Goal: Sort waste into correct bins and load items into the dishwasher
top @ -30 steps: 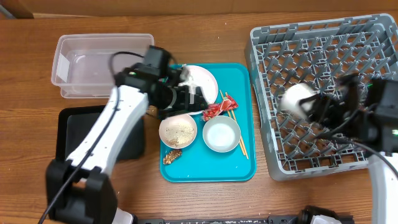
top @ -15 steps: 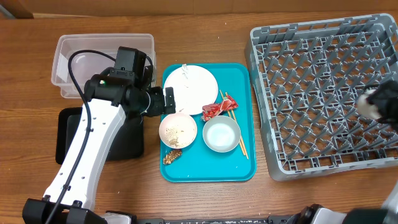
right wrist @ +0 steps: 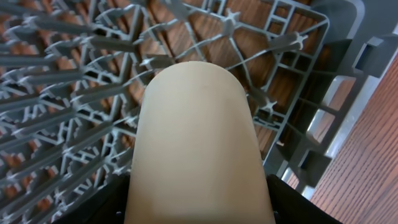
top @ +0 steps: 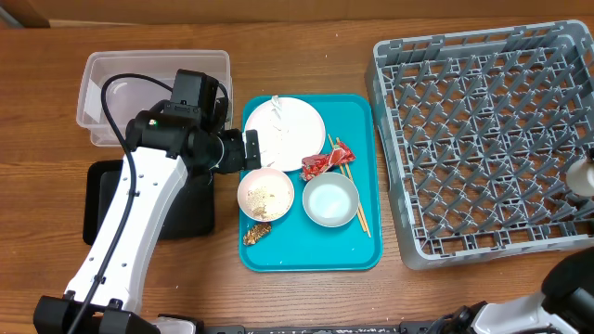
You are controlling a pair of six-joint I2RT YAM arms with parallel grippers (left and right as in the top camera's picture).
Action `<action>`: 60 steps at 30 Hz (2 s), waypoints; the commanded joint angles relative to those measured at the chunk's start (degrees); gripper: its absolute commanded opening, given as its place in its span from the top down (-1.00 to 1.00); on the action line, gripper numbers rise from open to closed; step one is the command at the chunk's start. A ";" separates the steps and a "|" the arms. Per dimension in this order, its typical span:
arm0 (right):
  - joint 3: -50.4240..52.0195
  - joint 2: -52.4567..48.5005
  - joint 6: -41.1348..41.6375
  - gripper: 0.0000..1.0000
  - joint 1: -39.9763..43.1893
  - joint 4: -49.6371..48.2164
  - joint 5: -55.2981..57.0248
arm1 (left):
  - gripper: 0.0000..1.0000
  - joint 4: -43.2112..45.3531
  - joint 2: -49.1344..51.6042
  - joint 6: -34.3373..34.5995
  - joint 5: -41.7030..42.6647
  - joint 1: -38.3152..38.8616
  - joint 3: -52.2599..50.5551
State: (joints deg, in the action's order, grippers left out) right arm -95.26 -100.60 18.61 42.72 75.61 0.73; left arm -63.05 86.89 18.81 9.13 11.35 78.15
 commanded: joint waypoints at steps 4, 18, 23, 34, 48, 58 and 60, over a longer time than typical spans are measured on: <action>-1.55 -1.44 0.96 -0.38 1.20 -0.63 0.68 | -1.00 0.00 -0.33 -1.46 -0.72 -0.31 0.76; -1.55 -1.44 0.20 -1.00 1.01 -1.38 -8.63 | -1.00 0.07 -0.33 -1.44 -0.70 -0.31 0.76; -1.55 -1.42 -4.52 -1.00 0.13 -0.87 -18.49 | -1.00 0.04 -0.33 -1.46 -0.68 -0.31 0.76; -1.57 3.48 -19.12 -1.00 -15.52 1.18 -33.88 | -1.00 0.09 -0.33 -1.46 -0.72 -0.31 0.76; 2.34 6.29 -19.04 -0.98 -53.57 7.28 -19.54 | -1.00 0.66 -0.33 -1.49 -0.76 -0.31 0.76; 16.33 6.29 -7.43 -0.84 -66.16 -3.76 -12.81 | -1.00 0.68 -0.33 -1.49 -0.76 -0.31 0.74; 19.78 6.27 -7.41 -0.79 -67.34 -6.95 -12.83 | -1.00 0.68 -0.33 -1.49 -0.74 -0.31 0.76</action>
State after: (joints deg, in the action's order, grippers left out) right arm -79.11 -95.42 8.40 -23.33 70.54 -13.89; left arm -62.50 86.89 18.81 8.75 11.35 78.15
